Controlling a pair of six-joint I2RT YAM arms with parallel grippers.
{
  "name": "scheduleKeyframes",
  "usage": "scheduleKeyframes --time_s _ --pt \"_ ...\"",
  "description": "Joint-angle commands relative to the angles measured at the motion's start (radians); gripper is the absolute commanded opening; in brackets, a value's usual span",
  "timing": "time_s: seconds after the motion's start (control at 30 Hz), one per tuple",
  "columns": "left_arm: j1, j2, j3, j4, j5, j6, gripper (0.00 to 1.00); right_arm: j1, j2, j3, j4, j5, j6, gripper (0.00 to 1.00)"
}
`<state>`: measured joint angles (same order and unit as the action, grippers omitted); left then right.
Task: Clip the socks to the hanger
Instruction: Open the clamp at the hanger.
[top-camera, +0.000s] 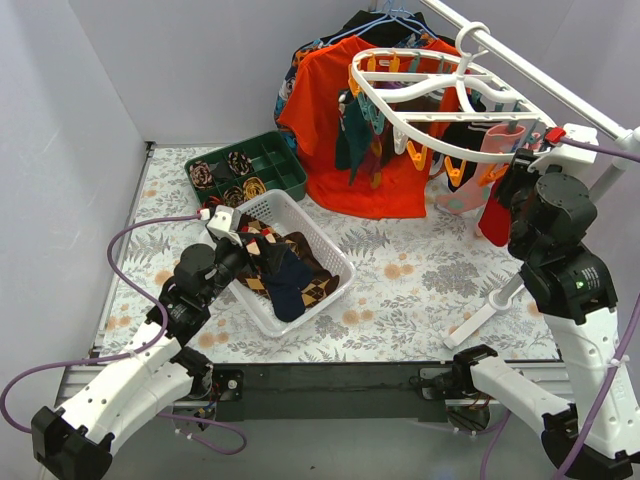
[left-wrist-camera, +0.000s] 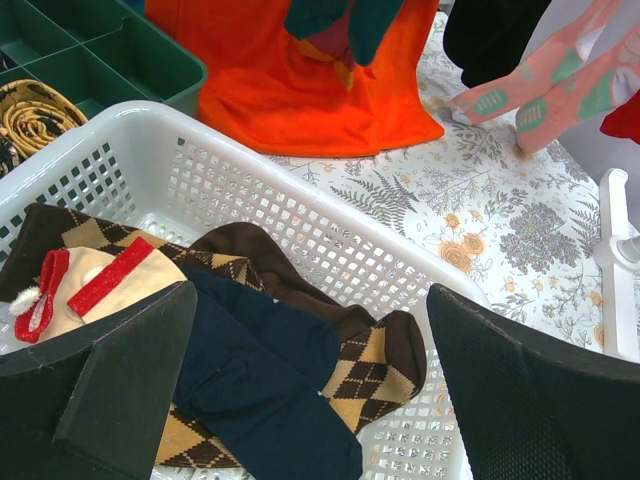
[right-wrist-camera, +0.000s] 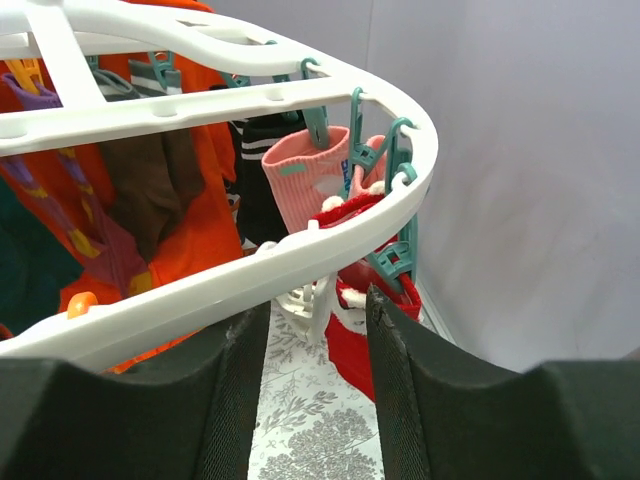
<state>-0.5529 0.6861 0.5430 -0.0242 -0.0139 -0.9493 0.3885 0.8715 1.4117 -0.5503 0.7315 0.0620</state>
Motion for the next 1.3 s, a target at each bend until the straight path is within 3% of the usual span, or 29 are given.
scheduleKeyframes --time_s 0.0,0.43,0.87,1.27 --pt "0.001 -0.013 0.005 -0.011 0.012 0.007 0.98 0.003 0.037 0.055 0.009 0.019 0.028 0.50" --pt "0.001 -0.043 0.006 -0.023 0.012 -0.005 0.98 0.004 0.054 -0.005 0.072 0.086 0.042 0.51" --pt "0.001 -0.051 0.006 -0.025 0.046 -0.009 0.98 0.003 0.018 -0.085 0.200 0.060 -0.005 0.48" --pt "0.001 -0.051 0.003 -0.023 0.048 -0.006 0.98 0.003 0.009 -0.088 0.211 0.026 -0.016 0.45"
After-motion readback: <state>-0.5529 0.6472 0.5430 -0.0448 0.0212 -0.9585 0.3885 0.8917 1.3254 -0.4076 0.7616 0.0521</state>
